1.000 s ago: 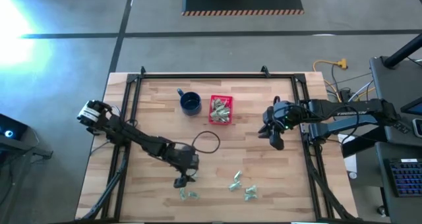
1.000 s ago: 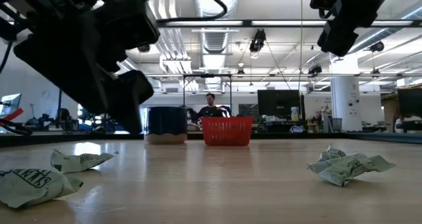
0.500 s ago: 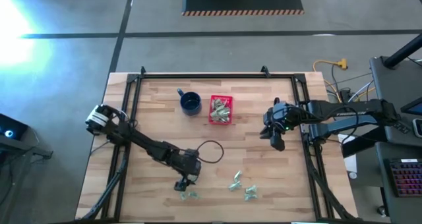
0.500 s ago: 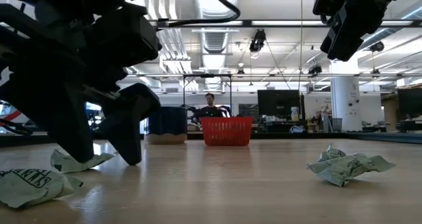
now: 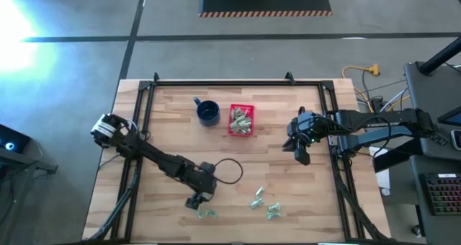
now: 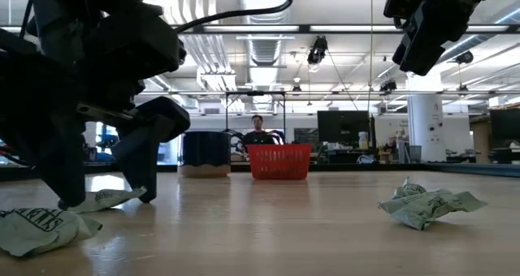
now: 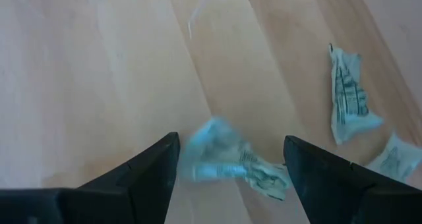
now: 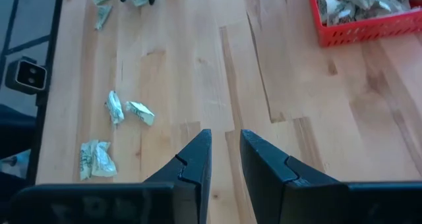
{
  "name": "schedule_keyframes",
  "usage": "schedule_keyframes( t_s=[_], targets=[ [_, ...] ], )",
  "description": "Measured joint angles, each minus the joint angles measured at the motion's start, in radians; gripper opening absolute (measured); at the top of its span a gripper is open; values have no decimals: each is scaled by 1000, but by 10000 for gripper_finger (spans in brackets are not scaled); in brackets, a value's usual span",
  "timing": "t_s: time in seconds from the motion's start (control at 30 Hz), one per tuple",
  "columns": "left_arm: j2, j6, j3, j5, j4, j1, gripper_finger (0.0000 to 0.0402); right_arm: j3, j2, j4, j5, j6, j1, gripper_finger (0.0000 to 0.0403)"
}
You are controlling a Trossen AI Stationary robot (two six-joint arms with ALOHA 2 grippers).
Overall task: Pick and place Stevia / Truvia into bins
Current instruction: Put the stevia packet into the basket
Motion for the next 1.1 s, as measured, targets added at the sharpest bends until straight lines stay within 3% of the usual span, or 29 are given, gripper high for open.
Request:
schedule_keyframes(
  t_s=[0.37,0.8,1.1],
  targets=[
    [-4,31,-1,-32,-31,-2,243,-12,0,46,0,14,0,69],
    [-3,16,-3,-54,-30,1,103,-18,0,48,0,16,0,69],
    [-2,14,19,-51,-52,3,28,-18,0,49,1,16,0,69]
  ],
)
